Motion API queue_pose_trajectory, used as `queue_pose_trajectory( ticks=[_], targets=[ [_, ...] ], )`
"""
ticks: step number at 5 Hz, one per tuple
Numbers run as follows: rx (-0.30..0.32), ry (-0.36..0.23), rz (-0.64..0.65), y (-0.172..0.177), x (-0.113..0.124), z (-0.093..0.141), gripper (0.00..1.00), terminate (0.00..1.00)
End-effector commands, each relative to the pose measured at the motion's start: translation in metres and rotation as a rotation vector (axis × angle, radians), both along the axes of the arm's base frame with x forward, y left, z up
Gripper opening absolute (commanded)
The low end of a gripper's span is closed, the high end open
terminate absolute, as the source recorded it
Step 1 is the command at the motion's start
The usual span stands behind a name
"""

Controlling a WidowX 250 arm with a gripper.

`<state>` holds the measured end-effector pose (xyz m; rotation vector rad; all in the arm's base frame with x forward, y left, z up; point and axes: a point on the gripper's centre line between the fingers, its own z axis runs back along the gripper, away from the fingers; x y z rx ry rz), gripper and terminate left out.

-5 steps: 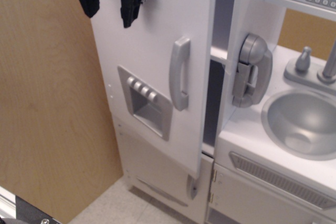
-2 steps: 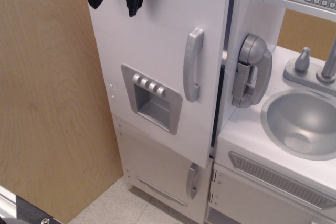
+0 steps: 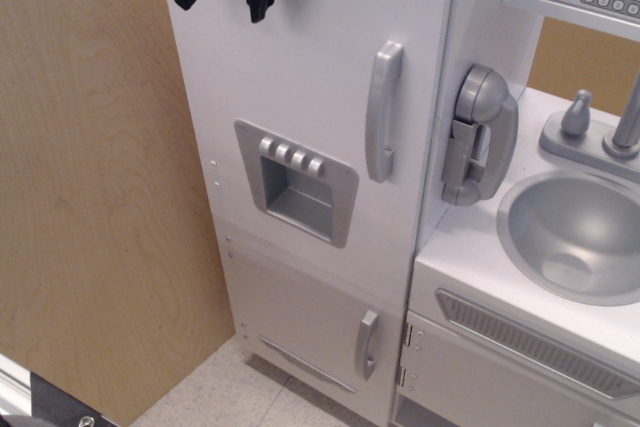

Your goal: Close fridge

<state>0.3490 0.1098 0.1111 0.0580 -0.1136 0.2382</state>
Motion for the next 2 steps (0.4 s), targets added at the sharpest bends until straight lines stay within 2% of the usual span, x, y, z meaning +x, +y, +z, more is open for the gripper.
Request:
queue_pose_trajectory(
  ticks=[1,2],
  targets=[
    [0.016,-0.061,0.008,0.004,0.014,0.02,1.0,0.0],
    [0.024,-0.071,-0.042,0.004,-0.011,0.018,1.0,0.0]
  ],
)
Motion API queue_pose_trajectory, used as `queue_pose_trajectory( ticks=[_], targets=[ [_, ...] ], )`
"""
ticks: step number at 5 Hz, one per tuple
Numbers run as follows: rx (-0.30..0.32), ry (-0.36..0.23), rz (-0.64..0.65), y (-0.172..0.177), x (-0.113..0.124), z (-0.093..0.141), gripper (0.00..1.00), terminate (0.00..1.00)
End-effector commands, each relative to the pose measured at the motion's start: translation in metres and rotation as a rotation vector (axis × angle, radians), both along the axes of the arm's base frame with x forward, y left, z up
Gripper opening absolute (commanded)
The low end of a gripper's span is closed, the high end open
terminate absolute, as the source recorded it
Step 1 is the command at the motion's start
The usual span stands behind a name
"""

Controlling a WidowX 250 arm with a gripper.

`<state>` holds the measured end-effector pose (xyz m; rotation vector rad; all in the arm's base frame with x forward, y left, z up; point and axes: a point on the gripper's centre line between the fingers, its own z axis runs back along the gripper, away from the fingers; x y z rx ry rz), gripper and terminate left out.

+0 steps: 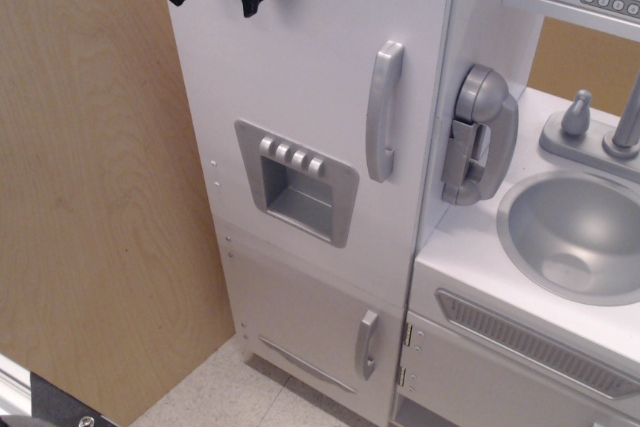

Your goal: Close fridge

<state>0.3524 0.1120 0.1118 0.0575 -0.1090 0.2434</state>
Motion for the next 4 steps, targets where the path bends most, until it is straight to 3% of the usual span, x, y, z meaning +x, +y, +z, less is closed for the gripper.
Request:
queue_pose_trajectory(
  ticks=[1,2,3,4],
  targets=[
    [0.029,-0.071,-0.105,0.005,-0.046,0.015,1.0,0.0],
    [0.036,-0.087,-0.139,0.008,-0.064,0.017,1.0,0.0],
    [0.036,-0.087,-0.139,0.008,-0.064,0.017,1.0,0.0],
    [0.036,-0.087,-0.139,0.008,-0.064,0.017,1.0,1.0]
  ],
)
